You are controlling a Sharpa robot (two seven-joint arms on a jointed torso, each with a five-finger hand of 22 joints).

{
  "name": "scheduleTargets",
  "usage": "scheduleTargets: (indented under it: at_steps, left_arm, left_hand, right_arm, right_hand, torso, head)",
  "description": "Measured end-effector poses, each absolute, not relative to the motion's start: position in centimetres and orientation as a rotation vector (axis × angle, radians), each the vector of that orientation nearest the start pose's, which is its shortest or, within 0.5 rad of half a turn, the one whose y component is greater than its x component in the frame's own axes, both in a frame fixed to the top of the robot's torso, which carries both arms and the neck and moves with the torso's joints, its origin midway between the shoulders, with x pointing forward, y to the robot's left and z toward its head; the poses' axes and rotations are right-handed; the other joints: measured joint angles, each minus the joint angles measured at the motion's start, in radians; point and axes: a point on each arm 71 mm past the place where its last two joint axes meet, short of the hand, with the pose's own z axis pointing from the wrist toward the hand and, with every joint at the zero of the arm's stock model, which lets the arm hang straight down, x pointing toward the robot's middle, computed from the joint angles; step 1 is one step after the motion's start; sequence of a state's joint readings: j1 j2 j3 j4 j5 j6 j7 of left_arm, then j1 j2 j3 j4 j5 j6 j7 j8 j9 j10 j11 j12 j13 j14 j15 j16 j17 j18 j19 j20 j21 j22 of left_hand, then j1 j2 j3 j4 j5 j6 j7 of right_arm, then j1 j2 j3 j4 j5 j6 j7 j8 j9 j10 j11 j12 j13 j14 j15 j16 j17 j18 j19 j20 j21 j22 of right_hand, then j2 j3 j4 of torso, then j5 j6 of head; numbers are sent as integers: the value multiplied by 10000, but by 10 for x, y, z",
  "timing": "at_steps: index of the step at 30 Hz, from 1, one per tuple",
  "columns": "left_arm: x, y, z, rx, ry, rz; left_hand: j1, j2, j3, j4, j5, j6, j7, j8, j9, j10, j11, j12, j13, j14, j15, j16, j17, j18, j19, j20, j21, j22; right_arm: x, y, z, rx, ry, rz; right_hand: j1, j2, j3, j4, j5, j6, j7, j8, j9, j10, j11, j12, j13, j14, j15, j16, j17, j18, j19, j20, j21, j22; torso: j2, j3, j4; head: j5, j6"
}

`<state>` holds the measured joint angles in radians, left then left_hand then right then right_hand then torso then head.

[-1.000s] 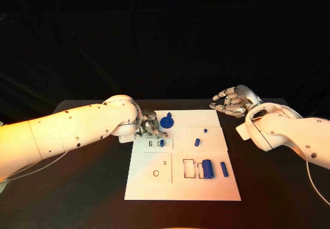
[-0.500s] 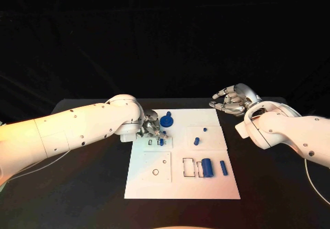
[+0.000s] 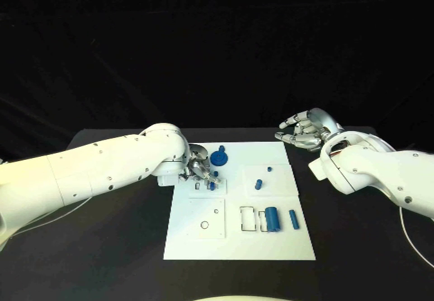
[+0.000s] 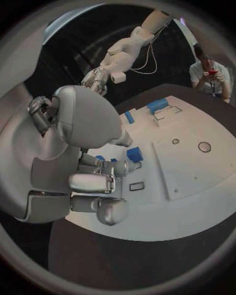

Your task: Assemble the parts on the task board

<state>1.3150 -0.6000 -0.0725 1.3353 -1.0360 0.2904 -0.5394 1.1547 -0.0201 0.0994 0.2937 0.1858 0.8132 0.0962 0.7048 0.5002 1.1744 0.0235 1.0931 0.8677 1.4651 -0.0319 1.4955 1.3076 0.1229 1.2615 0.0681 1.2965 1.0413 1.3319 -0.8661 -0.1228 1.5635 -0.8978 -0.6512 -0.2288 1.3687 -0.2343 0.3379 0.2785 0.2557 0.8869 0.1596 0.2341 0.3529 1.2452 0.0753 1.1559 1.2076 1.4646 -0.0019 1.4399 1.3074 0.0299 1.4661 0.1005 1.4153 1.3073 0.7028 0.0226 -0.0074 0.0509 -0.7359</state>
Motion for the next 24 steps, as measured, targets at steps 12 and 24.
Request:
scheduleTargets:
  at_steps: [12,24]
  left_arm:
    - [514,144,-198,-265,24196,-4261]
    - [513,144,-198,-529,24369,-4540]
  left_hand:
    - [773,233,404,-50,38,-42,-43,193,329,-64,-63,-60,-144,15,-60,0,-1,0,0,0,114,96]
    - [1656,-33,2283,-54,65,-202,-126,364,890,-39,-111,-60,-77,1,-146,-1,-1,0,-24,-23,193,215]
  right_arm:
    - [499,-227,-147,5622,15293,7031]
    - [501,-228,-148,5651,15301,6949]
  right_hand:
    - [0,0,0,0,58,0,0,0,0,0,0,0,-1,0,0,0,-1,0,0,0,0,-1]
    - [39,39,0,0,58,0,-1,57,0,1,1,0,-29,0,0,0,7,0,0,0,-49,7]
  torso:
    - [5,5,-3]
    - [6,12,-6]
  head:
    - [-15,-21]
    - [-19,-62]
